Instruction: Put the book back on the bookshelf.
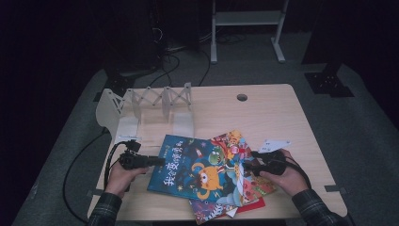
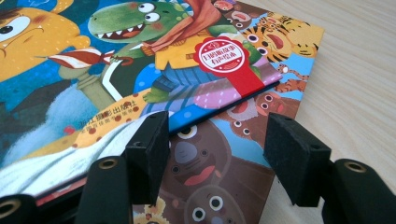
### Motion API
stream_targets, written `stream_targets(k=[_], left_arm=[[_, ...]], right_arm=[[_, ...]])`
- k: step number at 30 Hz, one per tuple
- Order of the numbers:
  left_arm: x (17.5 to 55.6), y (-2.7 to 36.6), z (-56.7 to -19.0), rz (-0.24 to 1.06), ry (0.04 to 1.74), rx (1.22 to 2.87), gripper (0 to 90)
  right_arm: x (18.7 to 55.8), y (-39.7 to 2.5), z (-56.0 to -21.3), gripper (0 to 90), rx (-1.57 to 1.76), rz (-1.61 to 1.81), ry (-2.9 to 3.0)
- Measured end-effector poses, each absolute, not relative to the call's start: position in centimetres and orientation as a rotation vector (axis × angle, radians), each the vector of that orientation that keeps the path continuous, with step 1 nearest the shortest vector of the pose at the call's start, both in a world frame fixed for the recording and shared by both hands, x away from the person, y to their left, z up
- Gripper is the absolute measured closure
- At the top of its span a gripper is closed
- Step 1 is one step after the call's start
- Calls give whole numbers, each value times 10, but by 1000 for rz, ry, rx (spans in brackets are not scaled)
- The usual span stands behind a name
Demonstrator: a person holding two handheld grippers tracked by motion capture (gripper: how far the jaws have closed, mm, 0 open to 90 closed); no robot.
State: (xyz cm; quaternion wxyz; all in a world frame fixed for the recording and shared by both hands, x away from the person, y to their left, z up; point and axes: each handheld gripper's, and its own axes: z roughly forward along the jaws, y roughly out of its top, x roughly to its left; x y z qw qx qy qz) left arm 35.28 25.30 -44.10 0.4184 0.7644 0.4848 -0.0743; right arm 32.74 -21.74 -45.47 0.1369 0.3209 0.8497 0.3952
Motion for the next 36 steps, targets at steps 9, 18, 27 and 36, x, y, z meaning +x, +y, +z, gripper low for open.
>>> stream_targets(k=[9,18,27,36], left_arm=[[351,258,-422,-191,1167,1829,580],[357,256,-412,-198,1121,1801,568],[366,248,-406,-253,1091,1760,584],[371,245,-396,-261,1116,1765,612]], right_arm=[[328,-219,-455,393,933,1153,2458],[330,-221,-455,388,940,1162,2472],[331,-221,-455,385,924,1161,2478],[331,-221,-455,384,908,1150,2482]])
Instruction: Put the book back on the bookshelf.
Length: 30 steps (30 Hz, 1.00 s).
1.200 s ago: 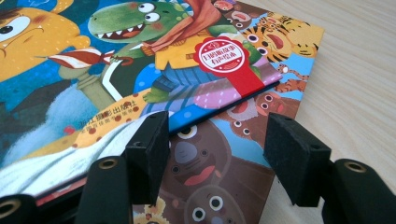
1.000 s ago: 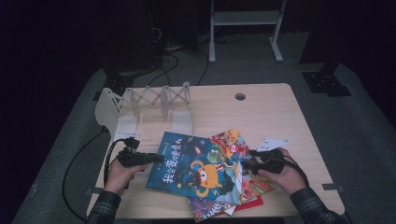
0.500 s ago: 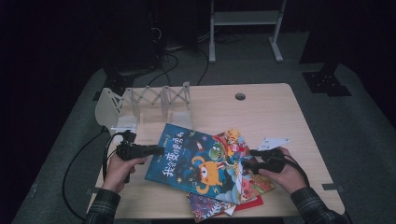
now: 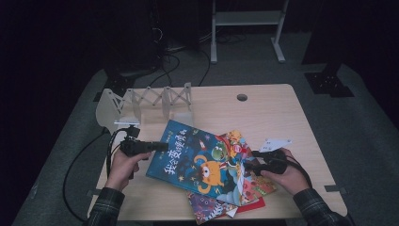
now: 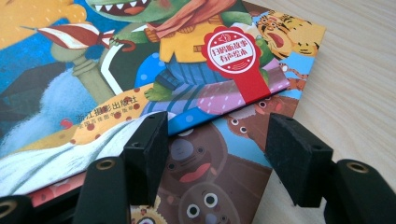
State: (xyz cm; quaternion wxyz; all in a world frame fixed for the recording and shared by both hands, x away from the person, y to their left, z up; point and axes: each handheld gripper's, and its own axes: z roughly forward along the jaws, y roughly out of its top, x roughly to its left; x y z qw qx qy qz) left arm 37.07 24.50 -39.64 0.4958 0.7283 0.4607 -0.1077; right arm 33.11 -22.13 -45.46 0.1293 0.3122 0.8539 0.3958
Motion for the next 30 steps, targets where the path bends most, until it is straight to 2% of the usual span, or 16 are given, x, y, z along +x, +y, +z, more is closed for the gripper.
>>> stream_targets(k=[4,13,23,30], left_arm=[[372,245,-389,-294,1094,1745,645],[377,238,-368,-290,1070,1795,652],[387,227,-353,-280,1115,1857,649],[389,228,-349,-336,1119,1811,689]], right_arm=[[332,-221,-454,391,905,1149,2490],[333,-220,-452,459,887,1143,2530],[334,-219,-450,469,862,1119,2545],[334,-219,-450,462,861,1117,2541]])
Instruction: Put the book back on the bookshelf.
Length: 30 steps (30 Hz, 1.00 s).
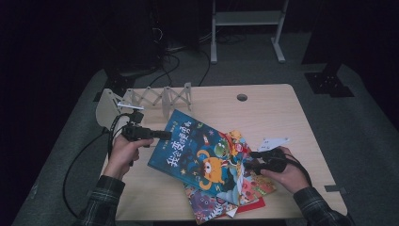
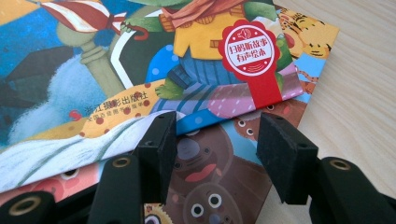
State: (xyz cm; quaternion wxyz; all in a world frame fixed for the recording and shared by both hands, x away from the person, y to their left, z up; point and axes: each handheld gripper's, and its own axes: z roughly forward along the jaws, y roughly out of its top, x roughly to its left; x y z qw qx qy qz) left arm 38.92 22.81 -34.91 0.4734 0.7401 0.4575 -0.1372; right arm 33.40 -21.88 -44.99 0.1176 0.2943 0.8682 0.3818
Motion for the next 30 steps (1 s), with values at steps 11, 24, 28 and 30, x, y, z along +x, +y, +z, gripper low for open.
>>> stream_targets(k=[11,24,28,30], left_arm=[[390,218,-331,-341,1078,1847,694],[392,208,-336,-363,1078,1890,661],[393,209,-336,-408,1071,1841,706],[393,208,-334,-402,1071,1839,710]], right_arm=[[334,-218,-449,485,871,1122,2551],[334,-218,-449,479,866,1116,2551],[334,-218,-450,462,865,1117,2543],[334,-219,-451,452,875,1126,2539]])
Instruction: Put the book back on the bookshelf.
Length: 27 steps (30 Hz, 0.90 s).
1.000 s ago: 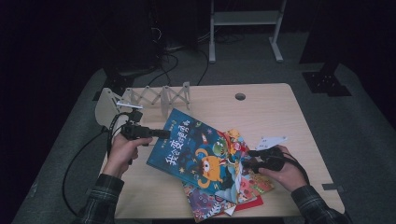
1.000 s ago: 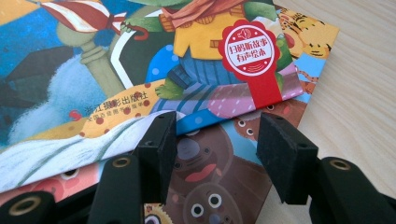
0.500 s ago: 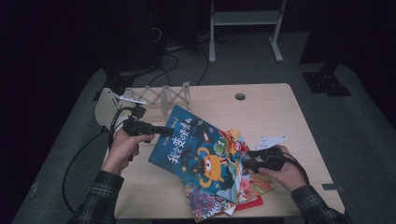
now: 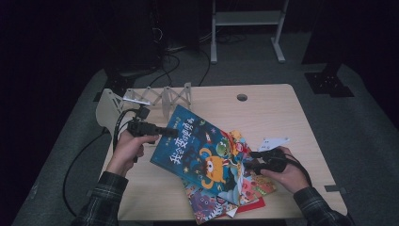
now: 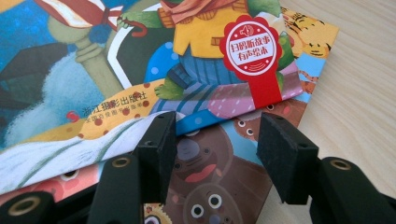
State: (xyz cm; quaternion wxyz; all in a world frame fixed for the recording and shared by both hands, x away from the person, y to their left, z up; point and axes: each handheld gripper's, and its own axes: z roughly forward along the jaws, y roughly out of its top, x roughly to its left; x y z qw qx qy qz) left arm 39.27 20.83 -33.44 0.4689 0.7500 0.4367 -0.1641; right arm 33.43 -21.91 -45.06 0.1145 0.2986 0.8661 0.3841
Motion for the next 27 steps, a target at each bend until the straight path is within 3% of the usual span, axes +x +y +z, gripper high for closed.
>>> stream_targets(k=[16,27], left_arm=[[387,211,-298,-381,1032,1776,792],[382,208,-265,-352,984,1781,830]], right_arm=[[344,-255,-446,418,1060,1211,2354],[360,-274,-460,359,1223,1034,2209]])
